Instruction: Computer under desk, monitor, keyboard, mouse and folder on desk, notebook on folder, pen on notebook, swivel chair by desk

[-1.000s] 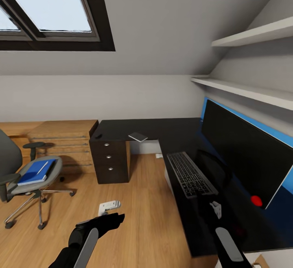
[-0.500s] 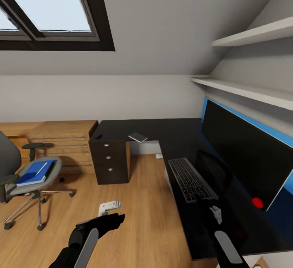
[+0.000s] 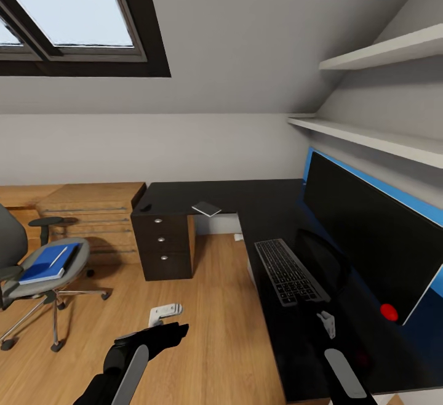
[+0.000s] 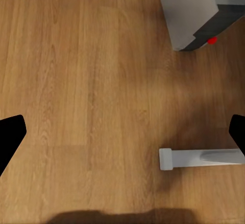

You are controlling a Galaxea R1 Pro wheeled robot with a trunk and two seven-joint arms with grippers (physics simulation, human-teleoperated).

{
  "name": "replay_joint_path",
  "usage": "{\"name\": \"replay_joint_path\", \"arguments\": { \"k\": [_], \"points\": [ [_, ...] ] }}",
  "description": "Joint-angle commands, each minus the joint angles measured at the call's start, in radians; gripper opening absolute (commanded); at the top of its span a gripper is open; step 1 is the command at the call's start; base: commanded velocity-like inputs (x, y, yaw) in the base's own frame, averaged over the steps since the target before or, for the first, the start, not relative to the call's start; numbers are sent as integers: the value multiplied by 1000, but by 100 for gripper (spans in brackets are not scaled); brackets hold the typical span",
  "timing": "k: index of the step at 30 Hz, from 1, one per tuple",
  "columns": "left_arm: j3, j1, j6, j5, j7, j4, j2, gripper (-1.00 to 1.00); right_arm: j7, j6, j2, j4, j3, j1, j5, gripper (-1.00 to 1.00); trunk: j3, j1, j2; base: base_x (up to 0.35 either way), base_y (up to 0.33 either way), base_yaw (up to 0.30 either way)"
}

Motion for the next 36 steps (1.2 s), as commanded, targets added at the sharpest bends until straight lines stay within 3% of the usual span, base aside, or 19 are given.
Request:
{"name": "replay_joint_path", "arguments": {
  "k": [1,8,19,36],
  "points": [
    [-1,-1,3,11,9,-1,0,100,11,7,2,0,-6,-1,-14,-100,-1,0,-1,0,0,0],
    [-1,-1,3,11,9,0,0,100,11,-47,3,0,-5,-1,-14,-100,-1,0,-1,0,0,0],
    [0,-1,3,11,9,0,0,100,11,-54,4,0,-6,-1,-14,-100,-1,0,-1,3,-4,0],
    [0,-1,2,11,9,1,2,100,11,-54,3,-1,-6,-1,-14,-100,-1,0,-1,119,-64,0]
  ]
}}
